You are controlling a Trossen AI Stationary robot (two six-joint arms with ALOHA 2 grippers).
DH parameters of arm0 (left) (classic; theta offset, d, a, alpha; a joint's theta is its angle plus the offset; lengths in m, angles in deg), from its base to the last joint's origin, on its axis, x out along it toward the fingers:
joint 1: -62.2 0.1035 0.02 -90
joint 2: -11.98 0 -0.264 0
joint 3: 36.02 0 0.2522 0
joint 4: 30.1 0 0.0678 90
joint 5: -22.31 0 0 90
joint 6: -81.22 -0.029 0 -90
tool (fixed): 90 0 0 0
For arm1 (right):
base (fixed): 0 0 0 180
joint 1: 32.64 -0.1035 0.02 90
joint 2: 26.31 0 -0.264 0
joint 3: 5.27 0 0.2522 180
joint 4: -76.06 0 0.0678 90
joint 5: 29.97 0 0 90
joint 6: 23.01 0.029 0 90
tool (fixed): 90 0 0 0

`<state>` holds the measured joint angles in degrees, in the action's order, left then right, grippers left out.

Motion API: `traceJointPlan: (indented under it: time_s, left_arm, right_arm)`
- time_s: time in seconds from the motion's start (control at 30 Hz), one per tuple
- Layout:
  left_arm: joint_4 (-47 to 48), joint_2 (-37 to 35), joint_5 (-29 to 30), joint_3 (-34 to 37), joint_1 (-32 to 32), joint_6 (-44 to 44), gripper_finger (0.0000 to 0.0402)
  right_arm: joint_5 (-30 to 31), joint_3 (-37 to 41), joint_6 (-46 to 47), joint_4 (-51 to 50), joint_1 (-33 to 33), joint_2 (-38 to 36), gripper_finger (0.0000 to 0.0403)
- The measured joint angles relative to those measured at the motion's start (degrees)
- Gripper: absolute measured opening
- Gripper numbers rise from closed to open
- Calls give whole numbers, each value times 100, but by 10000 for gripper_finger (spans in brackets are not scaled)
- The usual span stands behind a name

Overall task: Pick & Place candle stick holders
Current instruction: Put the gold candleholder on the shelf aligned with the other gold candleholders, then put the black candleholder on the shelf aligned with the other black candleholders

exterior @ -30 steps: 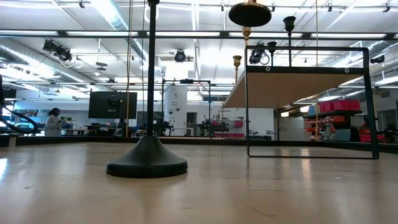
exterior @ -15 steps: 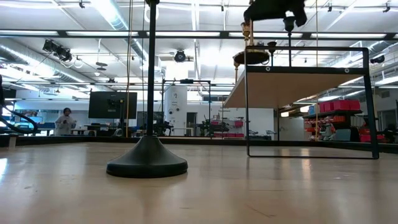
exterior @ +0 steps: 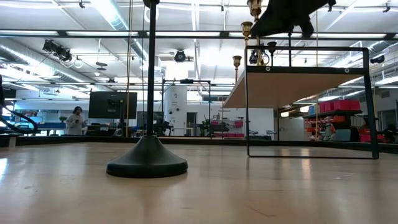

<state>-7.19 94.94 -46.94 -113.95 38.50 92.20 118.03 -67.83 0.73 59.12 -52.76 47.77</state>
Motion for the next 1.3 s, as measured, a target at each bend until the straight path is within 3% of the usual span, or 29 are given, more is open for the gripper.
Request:
traceJointPlan:
  time_s: [0.23,0.37,0.57,0.9,1.3]
  left_arm:
    - [26,42,0,2,-2,-4,195]
    - [17,122,3,4,2,-8,195]
    - [-38,157,3,4,15,-3,195]
    - [-72,157,4,4,39,-23,195]
    - [-70,157,4,4,39,-4,195]
  right_arm:
    - [10,406,192,473,-11,-97,4]
    - [-57,689,-176,1064,-20,-221,4]
    - [-404,885,-242,1086,-22,-532,5]
    - [-662,893,-322,1090,-22,-640,89]
    - [-596,893,-618,1263,-39,-695,148]
